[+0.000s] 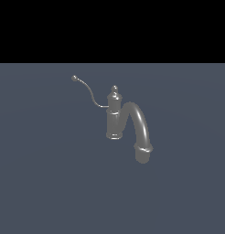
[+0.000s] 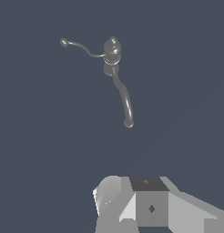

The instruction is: Turn on the faucet by rotating a designated handle.

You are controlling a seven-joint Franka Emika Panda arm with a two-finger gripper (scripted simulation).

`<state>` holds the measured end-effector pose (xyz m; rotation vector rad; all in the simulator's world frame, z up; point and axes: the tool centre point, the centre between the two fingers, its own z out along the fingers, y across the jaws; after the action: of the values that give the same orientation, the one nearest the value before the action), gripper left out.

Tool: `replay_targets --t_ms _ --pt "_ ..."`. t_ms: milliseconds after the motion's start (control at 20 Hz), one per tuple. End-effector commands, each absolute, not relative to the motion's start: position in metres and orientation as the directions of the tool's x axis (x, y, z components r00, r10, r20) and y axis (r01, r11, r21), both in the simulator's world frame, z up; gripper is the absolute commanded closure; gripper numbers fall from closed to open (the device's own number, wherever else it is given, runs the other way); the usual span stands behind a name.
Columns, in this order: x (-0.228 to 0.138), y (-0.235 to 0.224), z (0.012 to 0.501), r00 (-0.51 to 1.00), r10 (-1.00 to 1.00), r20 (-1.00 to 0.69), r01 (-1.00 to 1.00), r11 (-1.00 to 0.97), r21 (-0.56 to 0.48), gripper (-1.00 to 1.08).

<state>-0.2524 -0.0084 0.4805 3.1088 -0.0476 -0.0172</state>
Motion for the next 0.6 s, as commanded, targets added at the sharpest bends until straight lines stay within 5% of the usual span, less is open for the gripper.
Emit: replay_targets --t_ms 0,550 --pt "-0.250 -0.008 0.480 0.999 -0.038 -0.010 -0.037 -0.999 0.031 1.08" --pt "-0.219 -0.001 0.471 0.989 -0.151 -0.009 -0.151 -0.989 0.009 1.08"
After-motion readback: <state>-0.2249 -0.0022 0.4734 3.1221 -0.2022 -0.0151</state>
